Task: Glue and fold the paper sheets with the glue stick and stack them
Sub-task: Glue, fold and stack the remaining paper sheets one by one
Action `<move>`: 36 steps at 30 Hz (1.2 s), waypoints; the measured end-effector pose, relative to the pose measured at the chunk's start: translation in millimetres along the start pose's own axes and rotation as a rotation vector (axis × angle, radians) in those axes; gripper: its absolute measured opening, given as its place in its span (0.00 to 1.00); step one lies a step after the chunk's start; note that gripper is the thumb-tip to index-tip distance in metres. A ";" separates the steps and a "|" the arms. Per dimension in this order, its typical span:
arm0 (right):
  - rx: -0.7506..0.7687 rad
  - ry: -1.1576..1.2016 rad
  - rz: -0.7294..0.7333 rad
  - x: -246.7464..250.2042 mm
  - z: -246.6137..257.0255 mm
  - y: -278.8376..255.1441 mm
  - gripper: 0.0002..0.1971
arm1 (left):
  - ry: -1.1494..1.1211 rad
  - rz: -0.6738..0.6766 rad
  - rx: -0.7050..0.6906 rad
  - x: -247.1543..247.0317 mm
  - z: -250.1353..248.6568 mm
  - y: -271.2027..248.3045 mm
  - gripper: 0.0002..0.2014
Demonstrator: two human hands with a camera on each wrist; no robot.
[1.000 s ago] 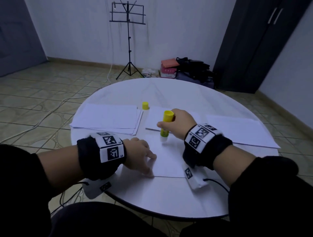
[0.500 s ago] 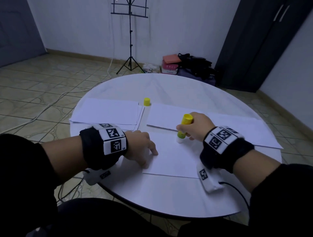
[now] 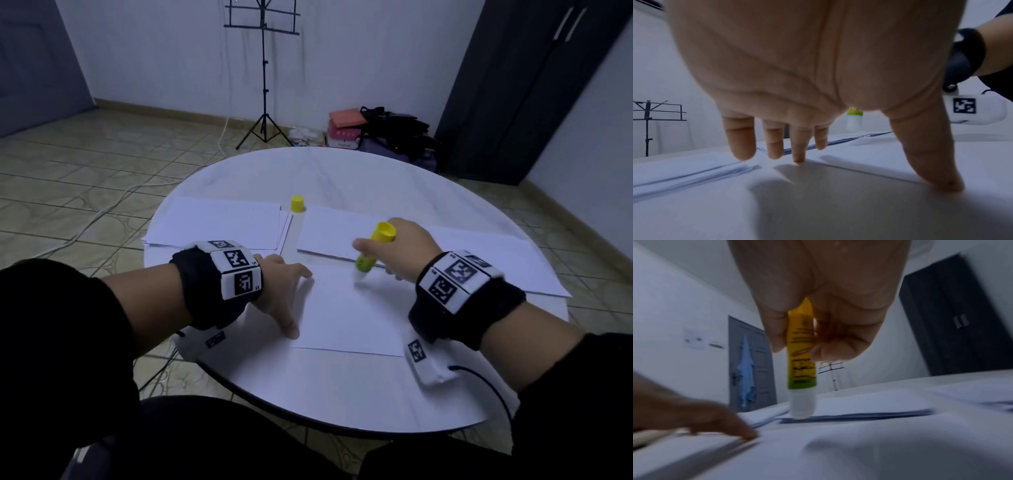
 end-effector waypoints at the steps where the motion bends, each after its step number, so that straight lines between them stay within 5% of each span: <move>1: 0.046 0.014 0.034 -9.2 11.3 -2.4 0.17 | -0.001 0.004 0.020 -0.5 1.3 0.4 0.57; 4: 0.158 -0.120 0.101 -36.1 37.4 -7.5 0.18 | 0.032 0.005 0.033 -1.5 0.6 -0.7 0.63; 8: 0.204 -0.271 0.159 -58.5 45.1 -9.9 0.20 | 0.056 0.000 0.021 0.7 -4.0 -4.0 0.57; 13: 0.294 -0.287 0.211 -55.2 43.4 -31.2 0.18 | 0.072 0.000 -0.089 -2.7 -2.4 0.8 0.50; 17: 0.330 -0.313 0.229 -46.5 34.1 -47.5 0.18 | 0.184 0.001 -0.092 -1.7 -7.7 3.7 0.54; 29: 0.061 -0.306 0.235 23.7 -40.9 -64.3 0.16 | 0.324 0.028 -0.087 9.8 -25.6 1.5 0.53; 36: -0.028 -0.351 0.194 41.5 -52.2 -38.8 0.17 | 0.211 0.058 -0.126 12.2 -31.9 7.3 0.54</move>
Point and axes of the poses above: each hand's wrist, its own y-axis towards the middle knuckle, its own x-axis out of the back of the hand, z = x × y, the point moved 2 cm from there along y, towards the middle knuckle, and after that the axes turned 2 degrees about -x, right-handed, at the moved point
